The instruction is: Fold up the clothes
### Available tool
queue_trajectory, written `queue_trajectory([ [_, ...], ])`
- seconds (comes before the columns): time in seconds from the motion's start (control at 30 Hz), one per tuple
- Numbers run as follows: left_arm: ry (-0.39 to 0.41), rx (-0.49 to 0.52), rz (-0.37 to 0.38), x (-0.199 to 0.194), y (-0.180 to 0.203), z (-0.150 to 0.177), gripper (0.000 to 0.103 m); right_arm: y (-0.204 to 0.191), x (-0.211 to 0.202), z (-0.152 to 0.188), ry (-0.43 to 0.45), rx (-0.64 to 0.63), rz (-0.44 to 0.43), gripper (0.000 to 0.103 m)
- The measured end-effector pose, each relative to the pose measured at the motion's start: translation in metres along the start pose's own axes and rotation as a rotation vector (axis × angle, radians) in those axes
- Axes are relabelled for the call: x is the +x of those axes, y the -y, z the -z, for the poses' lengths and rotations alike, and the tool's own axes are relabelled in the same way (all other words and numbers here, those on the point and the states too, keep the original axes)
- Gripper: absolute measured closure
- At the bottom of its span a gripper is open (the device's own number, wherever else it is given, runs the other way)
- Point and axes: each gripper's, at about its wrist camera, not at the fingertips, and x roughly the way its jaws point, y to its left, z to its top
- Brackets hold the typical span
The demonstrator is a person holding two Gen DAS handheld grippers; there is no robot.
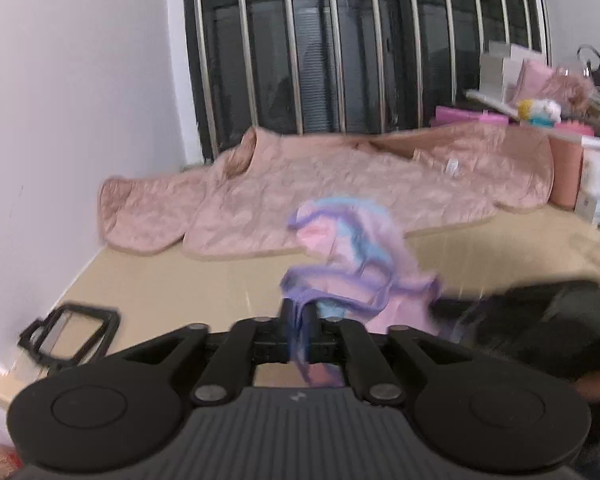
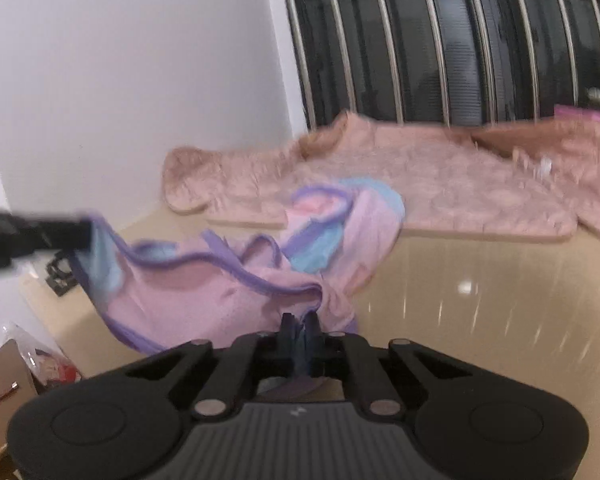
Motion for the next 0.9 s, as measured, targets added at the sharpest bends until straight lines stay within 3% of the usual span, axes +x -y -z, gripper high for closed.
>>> queue_trajectory([
  [0.07,0.027,-0.001,0.040,-0.007,-0.007,0.011,0.056,-0.003,-0.017,0.000,0.055,-0.046,0.001,0.099],
  [0.1,0.041,-0.009,0.062,-0.011,-0.009,0.015,0.053,-0.006,-0.027,0.001,0.082,-0.080,0.001,0.099],
  [0.23,0.070,0.054,0.182,-0.022,0.000,0.018,0.049,-0.022,-0.057,0.007,0.144,-0.247,0.020,0.099],
  [0.33,0.039,0.209,0.219,-0.009,0.021,0.021,0.047,-0.024,-0.058,0.006,0.114,-0.252,0.014,0.099],
  [0.43,0.011,0.369,0.171,0.005,0.034,0.029,0.047,-0.028,-0.060,0.005,0.117,-0.252,0.031,0.099],
  [0.5,-0.008,0.403,0.140,0.015,0.032,0.029,0.047,-0.030,-0.063,0.004,0.123,-0.247,0.031,0.099],
  [0.6,-0.050,0.428,0.132,0.027,0.028,0.029,0.050,-0.033,-0.063,0.005,0.120,-0.259,0.037,0.099],
  [0.63,-0.060,0.442,0.140,0.029,0.028,0.029,0.056,-0.034,-0.063,0.005,0.118,-0.265,0.038,0.099],
  [0.73,-0.087,0.459,0.168,0.034,0.025,0.029,0.097,-0.037,-0.063,0.006,0.108,-0.274,0.034,0.099],
  [0.9,0.005,0.302,0.088,0.025,0.005,0.010,0.099,-0.037,-0.055,0.010,0.071,-0.266,0.053,0.099],
])
